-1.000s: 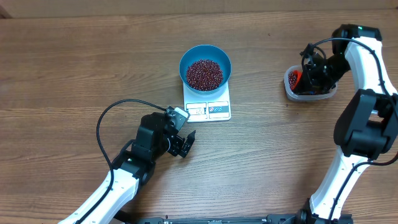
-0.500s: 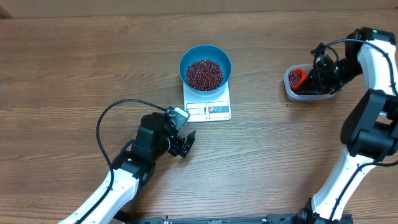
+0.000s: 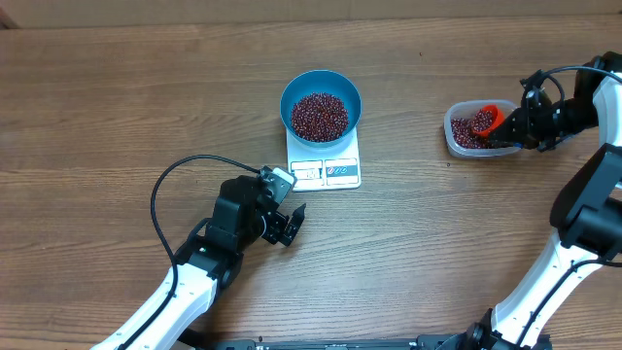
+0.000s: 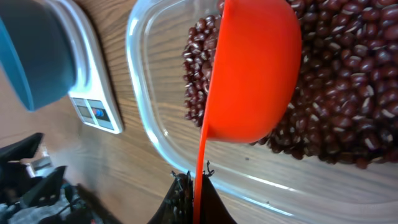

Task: Scoop item into bowl and weigh 150g on scale
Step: 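Lower the scoop into the beans and scoop with the right gripper, then lift the filled scoop and carry it left over the blue bowl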

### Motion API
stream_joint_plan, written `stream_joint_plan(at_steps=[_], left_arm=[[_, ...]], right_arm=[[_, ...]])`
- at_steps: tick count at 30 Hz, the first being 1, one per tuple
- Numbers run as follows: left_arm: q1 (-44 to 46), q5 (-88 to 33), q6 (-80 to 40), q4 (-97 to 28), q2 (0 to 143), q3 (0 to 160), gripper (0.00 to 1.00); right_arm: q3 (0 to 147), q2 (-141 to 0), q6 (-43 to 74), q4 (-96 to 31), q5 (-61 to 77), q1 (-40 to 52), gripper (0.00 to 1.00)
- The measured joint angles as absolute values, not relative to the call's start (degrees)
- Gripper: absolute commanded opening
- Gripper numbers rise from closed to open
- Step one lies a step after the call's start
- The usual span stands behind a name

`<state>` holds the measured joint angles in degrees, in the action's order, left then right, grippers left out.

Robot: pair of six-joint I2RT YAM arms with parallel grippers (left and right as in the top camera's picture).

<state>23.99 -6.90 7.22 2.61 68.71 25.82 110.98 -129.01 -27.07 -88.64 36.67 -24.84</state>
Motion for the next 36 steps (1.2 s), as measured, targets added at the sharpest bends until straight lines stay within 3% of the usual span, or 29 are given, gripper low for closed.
stream_joint_plan(at_steps=[27,36], left_arm=[[23.99,-6.90,7.25,2.61,68.71,25.82,1.00],[23.99,-6.90,7.25,2.61,68.71,25.82,1.00]], right_arm=[[111.00,-129.01,-36.21,-97.08,53.80,-25.52,0.04],[111.00,-129.01,-36.75,-96.53,61.14,-18.94,0.04]])
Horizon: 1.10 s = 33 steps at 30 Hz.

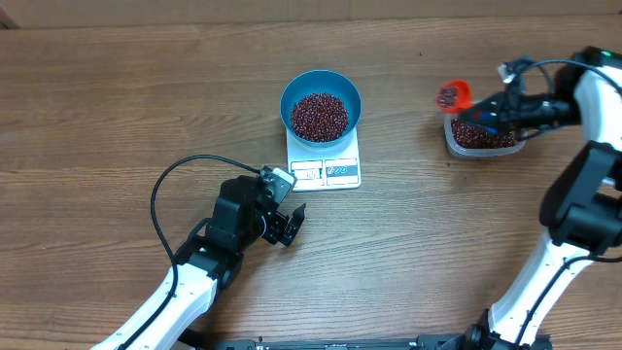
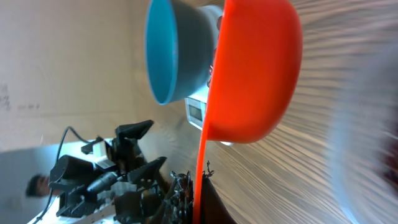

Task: Scoop item into bowl and weigh 150g on scale
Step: 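Lift the filled scoop and carry it left over the blue bowl, then tip the scoop over the blue bowl and pour beans in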

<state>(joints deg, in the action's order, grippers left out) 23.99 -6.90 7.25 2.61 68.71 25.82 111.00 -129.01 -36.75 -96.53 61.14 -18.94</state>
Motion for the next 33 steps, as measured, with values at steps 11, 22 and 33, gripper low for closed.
stream_joint_plan(at_steps=[11,22,33], left_arm=[[23.99,-6.90,7.25,2.63,68.71,25.82,1.00],[23.99,-6.90,7.25,2.63,68.71,25.82,1.00],[23.99,-6.90,7.25,2.61,68.71,25.82,1.00]], right_arm=[[111.07,-129.01,-35.42,-90.19,66.98,-6.28,0.04],[111.13,-129.01,-21.87,-76.53,67.11,1.76,0.04],[111.63,-129.01,-10.83,-70.32,58.33,9.61,0.04]])
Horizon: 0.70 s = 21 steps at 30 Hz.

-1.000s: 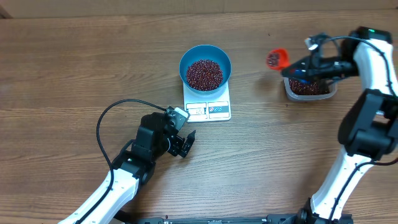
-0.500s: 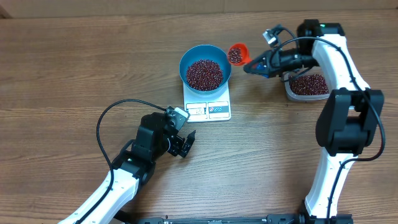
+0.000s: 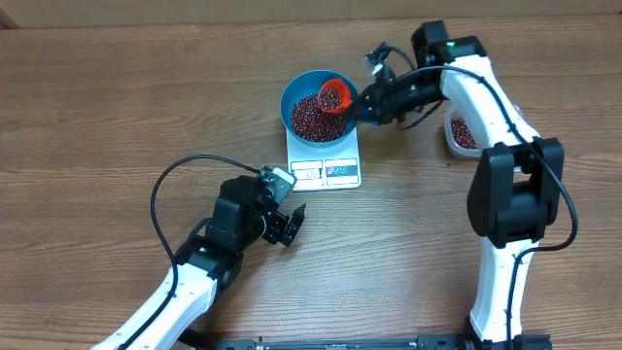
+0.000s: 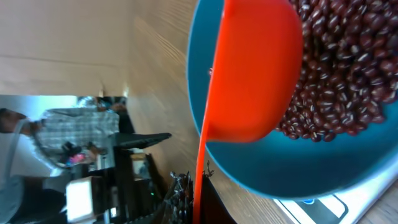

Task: Scoop item into bowl and weigh 150g on scale
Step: 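Tip the scoop over the blue bowl and pour beans in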

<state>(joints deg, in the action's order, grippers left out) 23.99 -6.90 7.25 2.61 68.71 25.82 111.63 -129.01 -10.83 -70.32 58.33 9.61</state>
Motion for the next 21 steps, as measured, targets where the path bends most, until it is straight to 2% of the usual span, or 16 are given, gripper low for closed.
stream_joint_plan(at_steps=[12,21], left_arm=[[23.99,-6.90,7.25,2.61,68.71,25.82,1.00],[23.99,-6.90,7.25,2.63,68.71,25.82,1.00]], right_arm=[[120.84,-128.95,-5.28,-72.55,39.33,15.03,0.04],[122.15,-128.95,-3.60,-73.52,26.48,19.92,0.04]])
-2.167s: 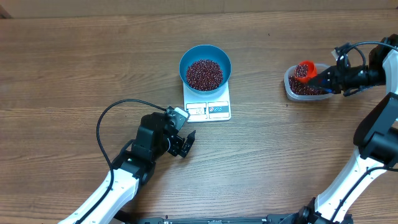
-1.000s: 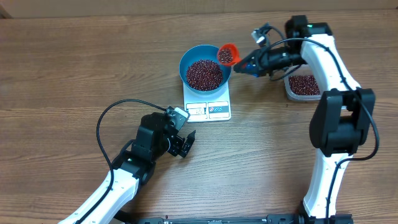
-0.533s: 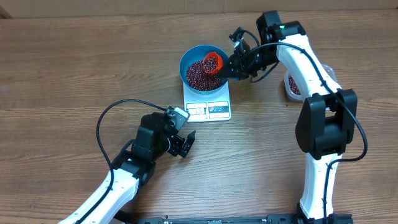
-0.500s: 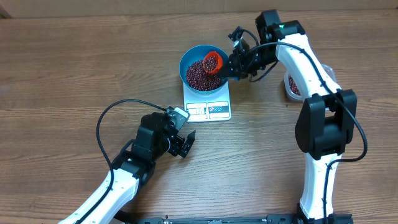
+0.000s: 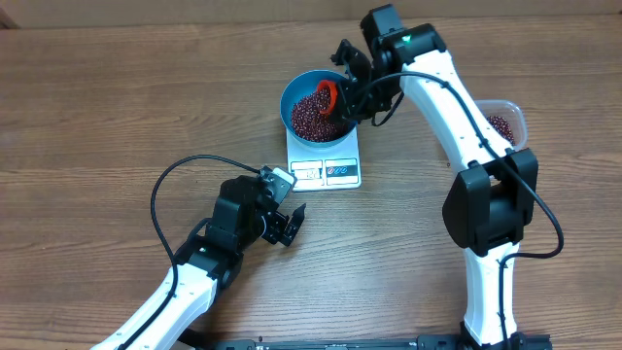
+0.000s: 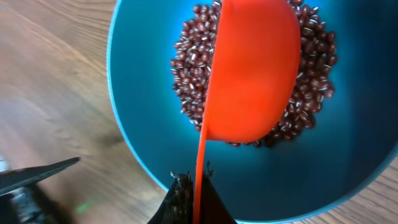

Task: Scoop item into bowl and weigh 150g on scale
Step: 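Tip the scoop over the blue bowl and pour beans in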

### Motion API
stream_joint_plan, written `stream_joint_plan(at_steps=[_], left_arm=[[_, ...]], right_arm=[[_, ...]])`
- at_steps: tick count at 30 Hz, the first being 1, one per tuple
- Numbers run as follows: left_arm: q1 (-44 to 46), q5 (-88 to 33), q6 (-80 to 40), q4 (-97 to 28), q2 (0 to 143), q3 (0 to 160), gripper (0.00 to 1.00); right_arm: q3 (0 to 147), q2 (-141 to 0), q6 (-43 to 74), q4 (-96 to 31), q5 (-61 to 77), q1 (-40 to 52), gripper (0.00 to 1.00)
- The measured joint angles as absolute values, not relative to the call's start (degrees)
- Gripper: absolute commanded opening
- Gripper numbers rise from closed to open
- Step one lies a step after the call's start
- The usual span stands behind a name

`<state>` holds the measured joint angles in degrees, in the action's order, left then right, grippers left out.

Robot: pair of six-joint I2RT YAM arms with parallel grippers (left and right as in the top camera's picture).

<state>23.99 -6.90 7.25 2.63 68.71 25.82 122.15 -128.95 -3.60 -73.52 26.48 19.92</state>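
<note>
A blue bowl (image 5: 285, 105) holding red beans (image 5: 313, 117) stands on the white scale (image 5: 340, 172) at the table's centre back. My right gripper (image 5: 352, 95) is shut on the handle of the orange scoop (image 5: 328, 96), which is tipped on its side over the bowl. In the right wrist view the scoop's (image 6: 252, 68) back faces the camera above the beans (image 6: 186, 81) and the bowl (image 6: 348, 143), with my right gripper (image 6: 194, 183) clamped on the thin handle. The scoop's inside is hidden. My left gripper (image 5: 289, 224) rests open on the table below the scale.
A clear plastic container (image 5: 505, 124) of beans sits at the right, partly behind my right arm. A black cable (image 5: 165, 194) loops on the table beside my left arm. The scale's display and buttons (image 5: 326, 171) face the front.
The scoop was level and full of beans over the bowl's right side. Now it is turned on its side over the bowl, and my right wrist has moved further back and left.
My right gripper first held the scoop down in the beans of the container at the right. Then it held the filled scoop just left of the container, then over the blue bowl, and now tipped there. My left arm stayed still throughout.
</note>
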Motion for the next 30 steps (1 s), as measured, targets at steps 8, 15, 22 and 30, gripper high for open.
stream_joint_plan(at_steps=[8,15,22,30], left_arm=[[23.99,-6.90,7.22,2.63,68.71,25.82,0.99],[23.99,-6.90,7.25,2.63,68.71,25.82,0.99],[23.99,-6.90,7.25,2.63,68.71,25.82,1.00],[23.99,-6.90,7.25,2.63,68.71,25.82,0.99]], right_arm=[[122.15,-128.79,-2.13,-73.52,19.79,20.99,0.04],[122.15,-128.18,-1.65,-73.52,16.71,21.08,0.04],[123.24,-127.74,-1.67,-73.63,14.66,21.76,0.04],[124.90,-127.52,-1.67,-74.24,12.99,23.14,0.04]])
